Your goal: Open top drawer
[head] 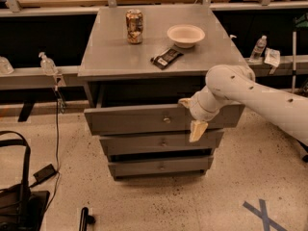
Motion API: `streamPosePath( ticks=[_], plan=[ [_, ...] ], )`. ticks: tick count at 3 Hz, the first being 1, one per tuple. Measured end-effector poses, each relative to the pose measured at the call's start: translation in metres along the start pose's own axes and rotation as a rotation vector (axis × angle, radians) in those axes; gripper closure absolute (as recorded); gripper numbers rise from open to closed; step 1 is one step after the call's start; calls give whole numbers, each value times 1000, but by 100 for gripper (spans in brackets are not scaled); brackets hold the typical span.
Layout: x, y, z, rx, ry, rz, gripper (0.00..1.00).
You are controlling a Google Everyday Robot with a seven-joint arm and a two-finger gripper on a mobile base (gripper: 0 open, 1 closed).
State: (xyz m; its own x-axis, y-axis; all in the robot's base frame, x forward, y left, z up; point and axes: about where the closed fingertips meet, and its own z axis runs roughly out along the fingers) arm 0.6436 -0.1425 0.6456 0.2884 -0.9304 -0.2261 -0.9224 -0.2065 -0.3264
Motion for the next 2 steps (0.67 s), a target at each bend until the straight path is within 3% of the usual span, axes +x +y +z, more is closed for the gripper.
streamPosePath(
  ticks=[1, 2],
  plan=[
    [-7, 19, -13, 8, -8, -5, 35],
    [-8, 50, -29, 1, -17, 19, 35]
  ],
)
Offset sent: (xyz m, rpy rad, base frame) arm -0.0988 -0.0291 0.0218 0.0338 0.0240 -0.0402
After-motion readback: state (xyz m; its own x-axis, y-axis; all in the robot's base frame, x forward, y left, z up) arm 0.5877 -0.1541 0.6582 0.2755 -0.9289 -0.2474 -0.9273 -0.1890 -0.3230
